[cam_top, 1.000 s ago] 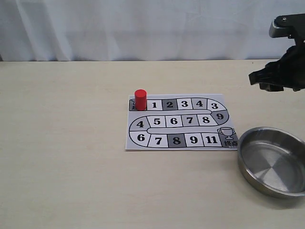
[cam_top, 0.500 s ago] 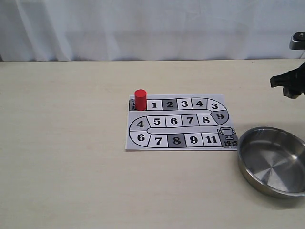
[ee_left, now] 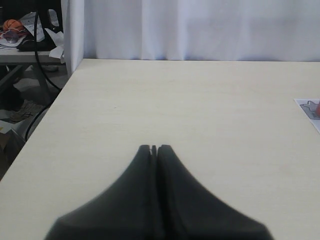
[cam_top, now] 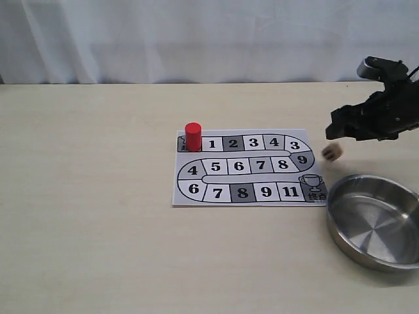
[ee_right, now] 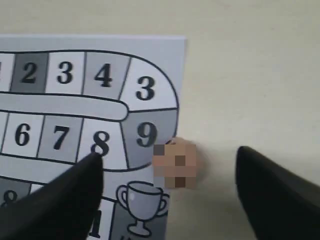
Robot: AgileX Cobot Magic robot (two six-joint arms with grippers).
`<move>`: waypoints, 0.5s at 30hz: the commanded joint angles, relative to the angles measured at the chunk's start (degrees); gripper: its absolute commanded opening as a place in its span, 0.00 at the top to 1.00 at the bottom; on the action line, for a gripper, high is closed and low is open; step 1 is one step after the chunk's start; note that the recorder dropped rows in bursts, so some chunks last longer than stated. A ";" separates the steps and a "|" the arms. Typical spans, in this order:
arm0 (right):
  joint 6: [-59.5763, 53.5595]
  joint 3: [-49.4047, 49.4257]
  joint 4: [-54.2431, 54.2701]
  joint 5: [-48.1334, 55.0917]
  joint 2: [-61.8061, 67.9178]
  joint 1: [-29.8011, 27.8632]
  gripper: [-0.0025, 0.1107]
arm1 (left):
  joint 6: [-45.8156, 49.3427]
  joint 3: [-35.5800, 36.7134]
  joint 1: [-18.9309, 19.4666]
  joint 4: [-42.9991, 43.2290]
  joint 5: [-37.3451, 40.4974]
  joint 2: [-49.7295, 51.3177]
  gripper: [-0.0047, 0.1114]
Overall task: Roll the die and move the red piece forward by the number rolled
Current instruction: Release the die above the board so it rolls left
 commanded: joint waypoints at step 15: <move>14.63 -0.57 -16.61 -9.33 0.34 -0.27 0.30 | -0.32 0.11 -0.01 -0.13 -0.70 -0.03 0.96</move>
